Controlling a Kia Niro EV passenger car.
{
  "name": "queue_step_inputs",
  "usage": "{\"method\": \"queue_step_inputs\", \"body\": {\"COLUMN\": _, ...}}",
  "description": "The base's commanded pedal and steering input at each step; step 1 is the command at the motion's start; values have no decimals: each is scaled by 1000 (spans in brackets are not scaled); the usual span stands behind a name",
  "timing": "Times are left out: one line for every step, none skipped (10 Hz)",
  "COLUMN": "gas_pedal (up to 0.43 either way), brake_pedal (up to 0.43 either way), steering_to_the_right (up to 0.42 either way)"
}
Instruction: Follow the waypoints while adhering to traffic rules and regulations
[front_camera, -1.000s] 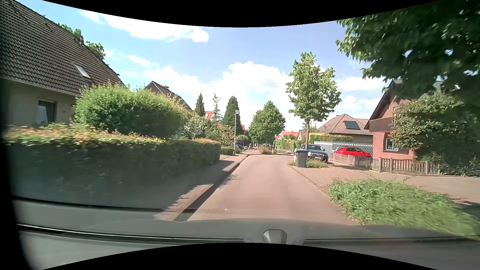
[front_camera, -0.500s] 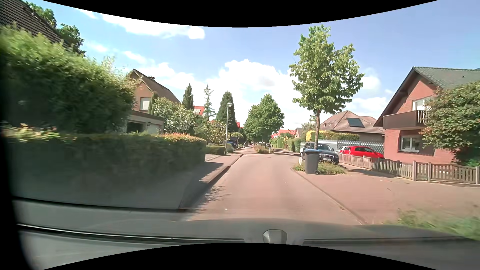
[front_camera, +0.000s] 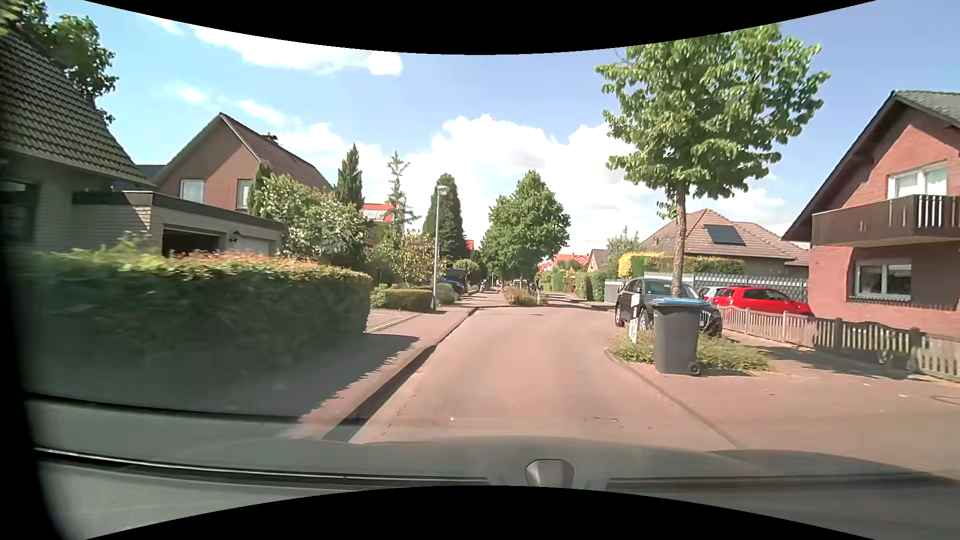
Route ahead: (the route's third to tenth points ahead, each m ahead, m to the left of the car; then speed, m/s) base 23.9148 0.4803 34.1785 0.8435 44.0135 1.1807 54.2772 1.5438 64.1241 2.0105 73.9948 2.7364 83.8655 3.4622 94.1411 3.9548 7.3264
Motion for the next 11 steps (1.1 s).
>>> {"method": "queue_step_inputs", "body": {"gas_pedal": 0, "brake_pedal": 6, "steering_to_the_right": 11}}
{"method": "queue_step_inputs", "body": {"gas_pedal": 0, "brake_pedal": 6, "steering_to_the_right": 12}}
{"method": "queue_step_inputs", "body": {"gas_pedal": 0, "brake_pedal": 6, "steering_to_the_right": 13}}
{"method": "queue_step_inputs", "body": {"gas_pedal": 0, "brake_pedal": 6, "steering_to_the_right": 18}}
{"method": "queue_step_inputs", "body": {"gas_pedal": 0, "brake_pedal": 6, "steering_to_the_right": 28}}
{"method": "queue_step_inputs", "body": {"gas_pedal": 0, "brake_pedal": 6, "steering_to_the_right": 35}}
{"method": "queue_step_inputs", "body": {"gas_pedal": 0, "brake_pedal": 6, "steering_to_the_right": 43}}
{"method": "queue_step_inputs", "body": {"gas_pedal": 0, "brake_pedal": 6, "steering_to_the_right": 55}}
{"method": "queue_step_inputs", "body": {"gas_pedal": 0, "brake_pedal": 6, "steering_to_the_right": 60}}
{"method": "queue_step_inputs", "body": {"gas_pedal": 0, "brake_pedal": 6, "steering_to_the_right": 67}}
{"method": "queue_step_inputs", "body": {"gas_pedal": 0, "brake_pedal": 6, "steering_to_the_right": 74}}
